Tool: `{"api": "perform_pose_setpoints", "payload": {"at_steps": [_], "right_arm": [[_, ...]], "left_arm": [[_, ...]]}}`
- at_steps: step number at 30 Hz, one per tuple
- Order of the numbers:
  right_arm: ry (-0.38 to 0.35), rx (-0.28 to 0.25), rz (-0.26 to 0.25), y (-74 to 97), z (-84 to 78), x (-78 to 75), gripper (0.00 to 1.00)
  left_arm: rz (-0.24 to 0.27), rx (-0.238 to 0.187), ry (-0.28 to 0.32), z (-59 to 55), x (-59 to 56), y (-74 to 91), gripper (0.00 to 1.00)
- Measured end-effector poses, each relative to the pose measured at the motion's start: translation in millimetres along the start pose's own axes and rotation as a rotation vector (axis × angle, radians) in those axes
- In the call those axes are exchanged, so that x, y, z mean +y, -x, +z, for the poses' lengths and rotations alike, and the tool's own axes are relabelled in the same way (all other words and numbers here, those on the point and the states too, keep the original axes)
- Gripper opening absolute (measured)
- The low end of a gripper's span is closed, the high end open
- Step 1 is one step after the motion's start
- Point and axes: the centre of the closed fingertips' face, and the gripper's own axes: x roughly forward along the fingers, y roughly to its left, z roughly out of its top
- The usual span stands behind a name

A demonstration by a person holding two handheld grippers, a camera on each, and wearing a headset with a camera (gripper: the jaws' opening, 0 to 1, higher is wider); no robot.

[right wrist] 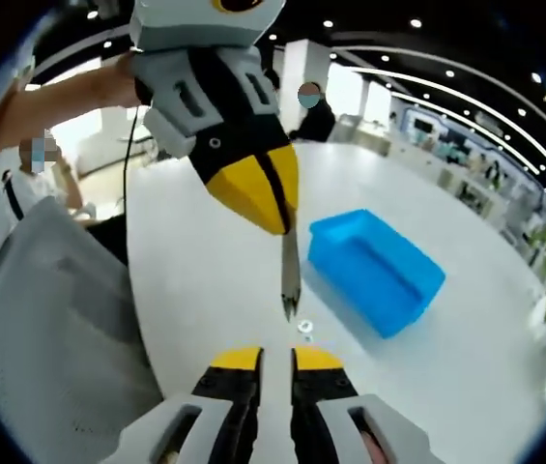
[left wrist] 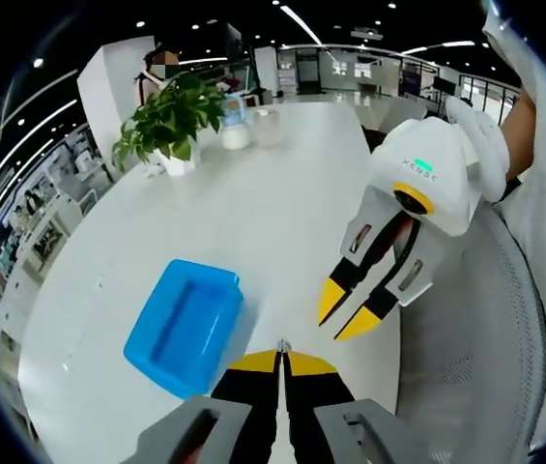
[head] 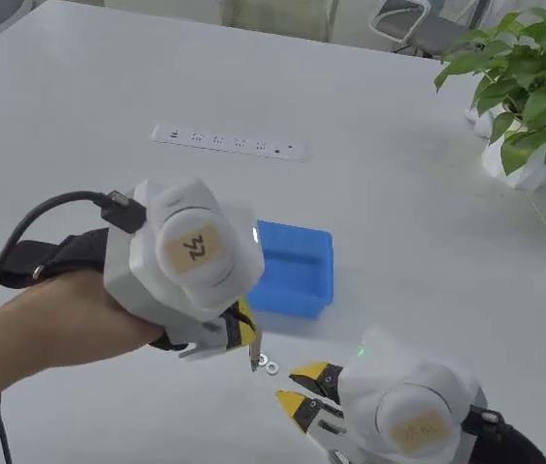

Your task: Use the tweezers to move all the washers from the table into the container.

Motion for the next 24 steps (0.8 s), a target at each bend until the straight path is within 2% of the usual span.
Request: {"api": "perform_pose_setpoints", "payload": {"at_steps": [4,10,19,24], "right_arm": [[-0.034,0.006,0.001,1.5,-5.8,2.3,0.07],[-0.068,0.011,0.002,2.6,-11.1,2.9,0.07],[-0.07,0.031,0.013,-0.6,-17.4,2.6,0.06],[-0.062,0.031,0.023,-3.7,-14.5,3.2,0.06]], "left_arm": [[0.002,-0.001,-0.035,1.1,4.6,-5.6,0.0],[-0.017,-0.001,-0.039,-2.2,6.4,-14.2,0.0],[-0.032,0.004,-0.041,-7.4,7.0,-20.4,0.0],[-0.039,-0.021,-0.038,-4.6,6.1,-22.1,0.0]]}}
